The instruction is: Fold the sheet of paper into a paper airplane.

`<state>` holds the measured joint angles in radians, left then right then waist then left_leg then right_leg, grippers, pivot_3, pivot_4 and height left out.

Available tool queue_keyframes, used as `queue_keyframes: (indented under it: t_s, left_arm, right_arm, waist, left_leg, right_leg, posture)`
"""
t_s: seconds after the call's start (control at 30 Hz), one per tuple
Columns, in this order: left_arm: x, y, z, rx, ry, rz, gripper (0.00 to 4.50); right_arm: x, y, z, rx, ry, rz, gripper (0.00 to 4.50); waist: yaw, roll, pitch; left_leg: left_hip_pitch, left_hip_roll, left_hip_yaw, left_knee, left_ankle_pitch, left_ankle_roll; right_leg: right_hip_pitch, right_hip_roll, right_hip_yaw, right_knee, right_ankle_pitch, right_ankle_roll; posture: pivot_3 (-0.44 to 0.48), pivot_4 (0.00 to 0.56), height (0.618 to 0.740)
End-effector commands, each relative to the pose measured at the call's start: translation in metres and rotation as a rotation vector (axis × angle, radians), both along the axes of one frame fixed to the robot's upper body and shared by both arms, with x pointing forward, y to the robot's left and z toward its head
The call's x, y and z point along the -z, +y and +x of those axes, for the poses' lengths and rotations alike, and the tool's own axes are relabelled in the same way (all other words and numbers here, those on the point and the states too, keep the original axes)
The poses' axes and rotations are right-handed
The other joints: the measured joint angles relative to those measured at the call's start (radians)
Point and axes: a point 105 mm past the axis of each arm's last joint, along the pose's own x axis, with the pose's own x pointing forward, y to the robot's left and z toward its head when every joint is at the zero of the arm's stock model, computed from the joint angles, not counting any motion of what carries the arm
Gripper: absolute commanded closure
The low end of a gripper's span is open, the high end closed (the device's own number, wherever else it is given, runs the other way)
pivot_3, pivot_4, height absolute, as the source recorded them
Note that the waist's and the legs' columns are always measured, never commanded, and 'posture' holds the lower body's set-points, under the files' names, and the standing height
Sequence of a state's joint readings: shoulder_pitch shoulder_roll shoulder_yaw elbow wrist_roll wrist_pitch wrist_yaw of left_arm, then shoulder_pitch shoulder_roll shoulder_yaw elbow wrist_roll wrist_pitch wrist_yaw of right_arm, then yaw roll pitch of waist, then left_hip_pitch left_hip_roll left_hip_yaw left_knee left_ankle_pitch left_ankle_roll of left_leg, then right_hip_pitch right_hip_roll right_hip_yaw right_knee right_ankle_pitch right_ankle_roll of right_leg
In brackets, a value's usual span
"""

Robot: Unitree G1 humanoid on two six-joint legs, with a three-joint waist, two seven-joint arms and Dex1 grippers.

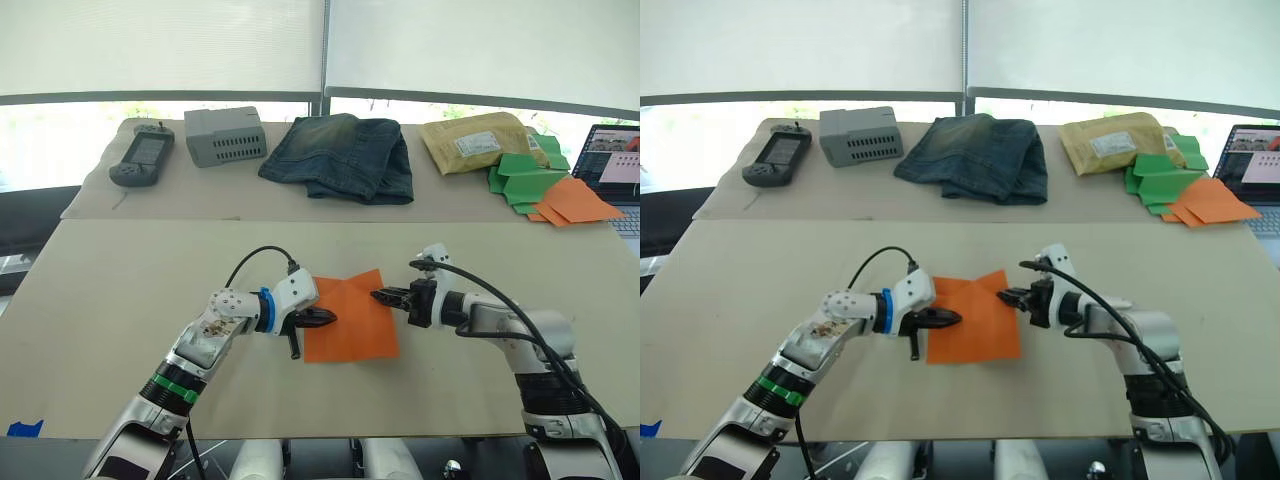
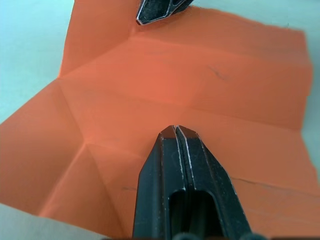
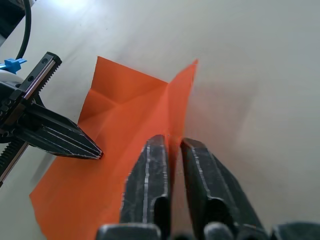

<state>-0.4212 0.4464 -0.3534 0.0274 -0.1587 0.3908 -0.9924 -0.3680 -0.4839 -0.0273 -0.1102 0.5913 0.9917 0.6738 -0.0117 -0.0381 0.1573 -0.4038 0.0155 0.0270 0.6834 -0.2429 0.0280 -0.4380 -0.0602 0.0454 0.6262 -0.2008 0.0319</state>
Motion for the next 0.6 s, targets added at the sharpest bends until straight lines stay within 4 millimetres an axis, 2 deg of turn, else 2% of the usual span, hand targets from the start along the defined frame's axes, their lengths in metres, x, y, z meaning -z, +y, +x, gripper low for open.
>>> queue_keyframes:
  t_s: [0.03,0.07,0.27,0.53,0.6]
  left_arm:
    - [0.006,-0.002,-0.002,0.007,0.015,0.015,4.5]
    - [0.006,-0.002,-0.002,0.008,0.016,0.014,4.5]
    - [0.009,-0.004,0.0,0.004,0.03,0.02,4.5]
    - [0.008,-0.009,0.004,0.009,0.03,0.016,4.5]
    - [0.008,-0.01,0.004,0.01,0.029,0.016,4.5]
  right_arm:
    - [-0.023,-0.004,0.004,0.016,-0.157,-0.017,2.57]
    - [-0.024,-0.005,0.003,0.01,-0.181,-0.034,2.25]
    - [-0.027,-0.007,0.002,0.003,-0.293,-0.104,2.25]
    - [-0.008,-0.002,-0.001,-0.052,-0.354,-0.199,2.25]
    - [-0.005,0.0,-0.003,-0.058,-0.362,-0.207,2.77]
  waist:
    - [0.0,0.0,0.0]
    - [0.001,0.0,0.0]
    - [0.001,0.0,0.0]
    - [0.003,0.0,0.0]
    - [0.004,0.0,0.0]
  left_leg:
    - [0.0,0.0,0.0,0.0,0.0,0.0]
    - [0.0,0.0,0.0,0.0,0.0,0.0]
    - [0.0,0.0,0.0,0.0,0.0,0.0]
    - [0.003,-0.001,0.001,0.0,0.0,0.0]
    - [0.004,-0.001,0.002,0.0,0.0,0.0]
  right_leg:
    - [0.0,0.0,0.0,0.0,0.0,0.0]
    - [0.0,0.0,0.0,0.0,0.0,0.0]
    - [0.0,0.0,0.0,0.0,0.0,0.0]
    - [0.003,0.0,0.0,0.0,0.0,0.001]
    - [0.004,0.0,0.0,0.0,0.0,0.001]
  posture:
    - [0.0,0.15,0.722]
    - [0.0,0.15,0.722]
    - [0.0,0.15,0.722]
    - [0.0,0.15,0.722]
    - [0.0,0.15,0.722]
